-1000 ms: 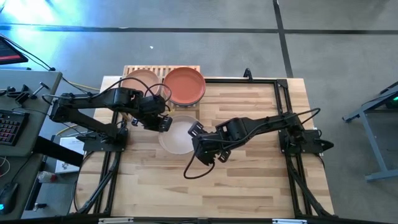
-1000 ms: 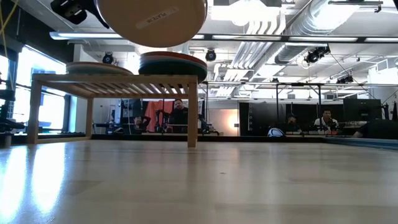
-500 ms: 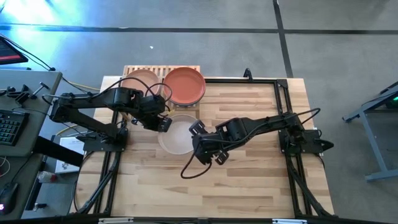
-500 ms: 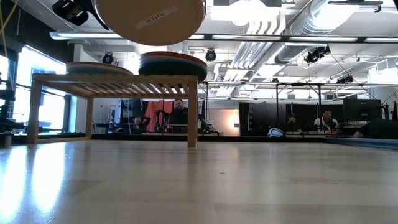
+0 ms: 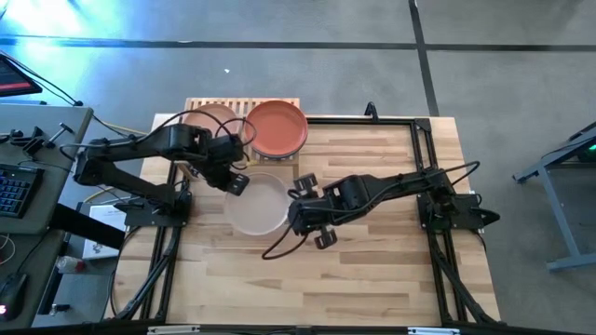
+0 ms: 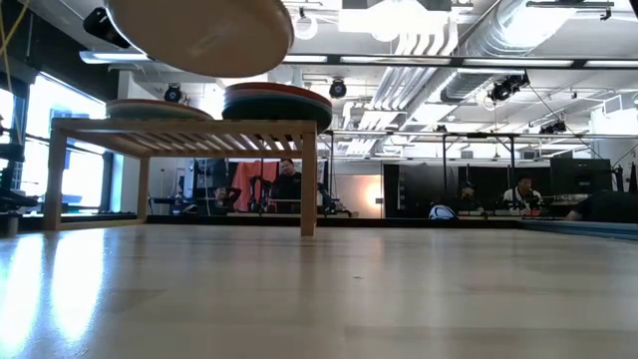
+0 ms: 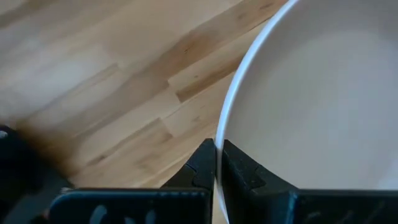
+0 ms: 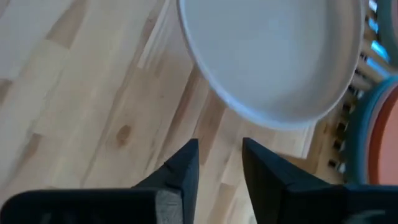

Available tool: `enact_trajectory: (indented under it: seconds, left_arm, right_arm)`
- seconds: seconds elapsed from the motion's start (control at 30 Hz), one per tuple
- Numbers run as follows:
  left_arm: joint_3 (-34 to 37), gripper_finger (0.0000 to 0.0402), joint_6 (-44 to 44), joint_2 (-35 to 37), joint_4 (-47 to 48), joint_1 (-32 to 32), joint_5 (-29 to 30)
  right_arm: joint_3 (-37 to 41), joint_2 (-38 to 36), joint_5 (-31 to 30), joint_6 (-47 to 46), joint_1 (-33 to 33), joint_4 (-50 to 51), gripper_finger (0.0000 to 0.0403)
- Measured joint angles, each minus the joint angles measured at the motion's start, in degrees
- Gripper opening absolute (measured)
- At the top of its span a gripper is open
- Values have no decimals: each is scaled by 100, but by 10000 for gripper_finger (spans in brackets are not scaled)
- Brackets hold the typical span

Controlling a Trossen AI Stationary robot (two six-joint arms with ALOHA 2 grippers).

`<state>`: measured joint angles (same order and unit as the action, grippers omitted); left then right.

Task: Place and stack plates onto a shelf
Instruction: Stack the gray plate on top of the brown plate on the shelf

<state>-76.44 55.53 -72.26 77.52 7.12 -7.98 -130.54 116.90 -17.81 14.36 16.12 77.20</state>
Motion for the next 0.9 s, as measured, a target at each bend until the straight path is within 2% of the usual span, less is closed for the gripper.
enact_trajectory:
  seconds: [0.33,0.5,0.67,0.9]
  left_arm:
    - [0,3,-918,557,269,566,86]
    - [0,3,-1220,956,456,1039,467]
    - [0,3,-1403,1309,460,1660,768]
    - [0,3,-1532,1584,456,2545,1053]
  right_arm:
    - [0,0,-303,-1248,-3,84,114]
    - [0,0,-642,-1695,-53,114,114]
    - [0,0,-911,-1711,-204,282,114]
    - [0,0,-915,-1377,-660,583,114]
